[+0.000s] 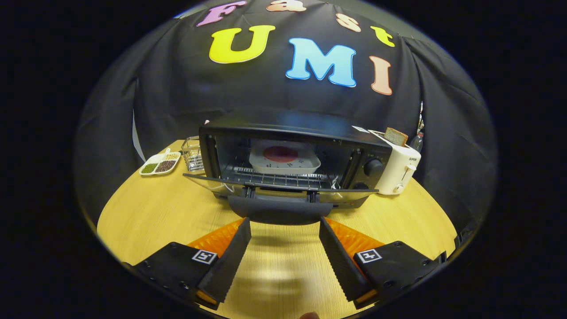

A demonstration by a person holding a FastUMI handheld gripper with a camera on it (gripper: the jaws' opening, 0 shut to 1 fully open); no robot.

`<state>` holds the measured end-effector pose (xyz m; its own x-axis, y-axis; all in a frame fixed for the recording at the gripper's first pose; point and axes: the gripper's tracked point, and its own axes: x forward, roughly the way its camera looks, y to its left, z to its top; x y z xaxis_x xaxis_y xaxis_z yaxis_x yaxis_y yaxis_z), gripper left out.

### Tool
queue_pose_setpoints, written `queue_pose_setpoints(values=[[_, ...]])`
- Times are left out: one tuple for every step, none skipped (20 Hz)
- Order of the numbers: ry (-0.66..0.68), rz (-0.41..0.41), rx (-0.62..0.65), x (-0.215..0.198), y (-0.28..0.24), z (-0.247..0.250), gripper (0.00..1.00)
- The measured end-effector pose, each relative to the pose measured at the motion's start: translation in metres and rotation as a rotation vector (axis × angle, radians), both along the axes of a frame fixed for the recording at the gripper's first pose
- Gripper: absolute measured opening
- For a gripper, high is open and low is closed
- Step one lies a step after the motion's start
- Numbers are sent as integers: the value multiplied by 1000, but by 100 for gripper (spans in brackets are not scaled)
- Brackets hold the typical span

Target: Open the toaster oven, put the food inside, and close the toaster oven door.

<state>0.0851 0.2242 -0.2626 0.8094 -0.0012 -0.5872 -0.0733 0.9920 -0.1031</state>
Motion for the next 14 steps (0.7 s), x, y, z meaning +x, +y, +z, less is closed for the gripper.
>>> queue_pose_setpoints(values=[[-4, 3, 4, 5, 2, 1, 99], [-15, 7, 7, 11, 4, 5, 98], [-28, 11, 15, 16, 4, 8, 98], [-46, 15, 31, 20, 6, 15, 98], [-76, 20, 48, 26, 8, 25, 97], [-106, 28, 62, 28, 10, 35, 96], [-120, 42, 69, 26, 10, 41, 96], [-141, 52, 64, 21, 8, 51, 96], [-165, 62, 54, 17, 3, 59, 96], [-191, 71, 49, 12, -2, 69, 96], [-217, 80, 52, 5, -6, 78, 96], [-241, 90, 63, -4, -9, 89, 96], [-264, 101, 75, -14, -13, 100, 96], [-288, 107, 81, -23, -19, 111, 96]])
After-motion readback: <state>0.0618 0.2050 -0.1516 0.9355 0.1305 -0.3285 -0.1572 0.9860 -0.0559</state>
